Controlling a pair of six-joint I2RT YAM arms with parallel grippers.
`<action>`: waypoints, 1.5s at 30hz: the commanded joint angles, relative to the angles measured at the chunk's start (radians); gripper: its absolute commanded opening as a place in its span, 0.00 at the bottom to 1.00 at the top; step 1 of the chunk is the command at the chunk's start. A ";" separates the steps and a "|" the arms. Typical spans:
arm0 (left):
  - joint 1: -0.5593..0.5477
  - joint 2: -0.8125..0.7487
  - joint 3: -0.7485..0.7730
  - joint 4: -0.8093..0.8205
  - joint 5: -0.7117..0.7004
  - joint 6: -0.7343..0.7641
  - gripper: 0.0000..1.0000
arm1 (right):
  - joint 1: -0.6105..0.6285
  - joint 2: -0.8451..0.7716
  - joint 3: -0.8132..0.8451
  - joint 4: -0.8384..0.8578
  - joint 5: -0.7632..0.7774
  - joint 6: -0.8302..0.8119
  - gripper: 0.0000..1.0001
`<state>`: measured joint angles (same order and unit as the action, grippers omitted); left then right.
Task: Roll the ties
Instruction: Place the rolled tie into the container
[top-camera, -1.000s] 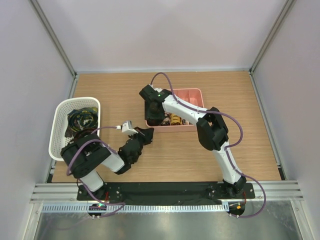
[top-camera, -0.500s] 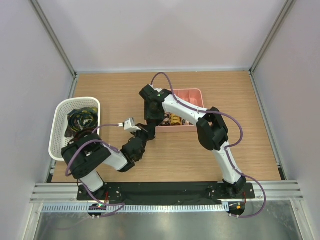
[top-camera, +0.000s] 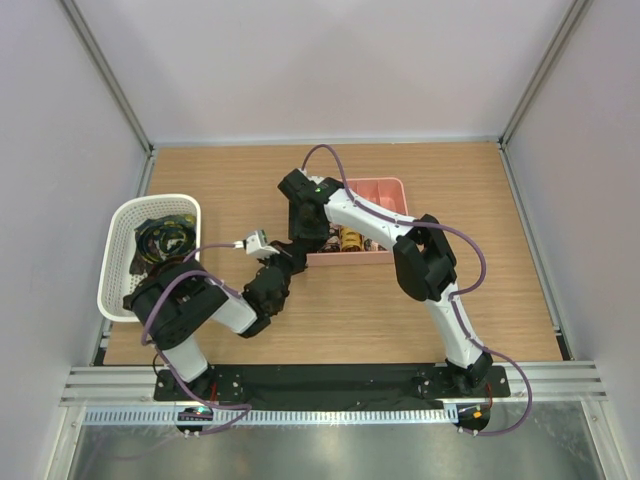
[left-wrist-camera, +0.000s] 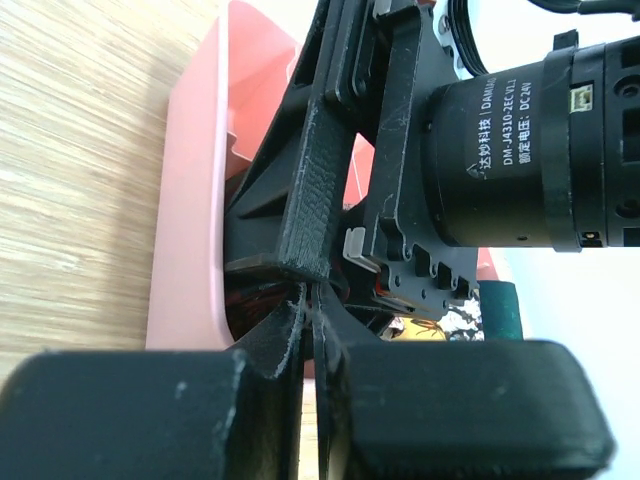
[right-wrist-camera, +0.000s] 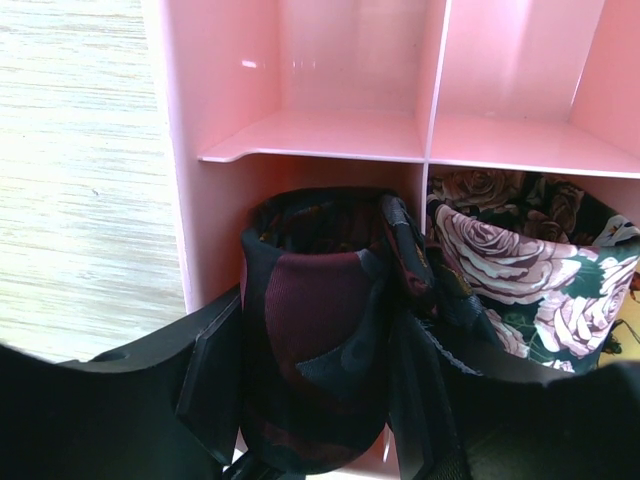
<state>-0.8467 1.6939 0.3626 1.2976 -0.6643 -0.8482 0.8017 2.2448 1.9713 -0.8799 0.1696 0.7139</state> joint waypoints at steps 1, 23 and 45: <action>0.012 0.021 0.035 0.250 0.015 0.035 0.04 | 0.017 -0.014 0.018 -0.097 0.002 0.007 0.62; 0.055 -0.080 -0.004 0.249 0.184 0.129 0.00 | 0.016 -0.014 0.008 -0.080 -0.016 0.015 0.64; 0.069 0.108 0.050 0.249 0.043 0.075 0.00 | 0.017 -0.024 0.012 -0.087 -0.024 0.013 0.70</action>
<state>-0.7956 1.7718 0.4255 1.3350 -0.5274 -0.7490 0.8009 2.2448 1.9778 -0.8852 0.1665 0.7273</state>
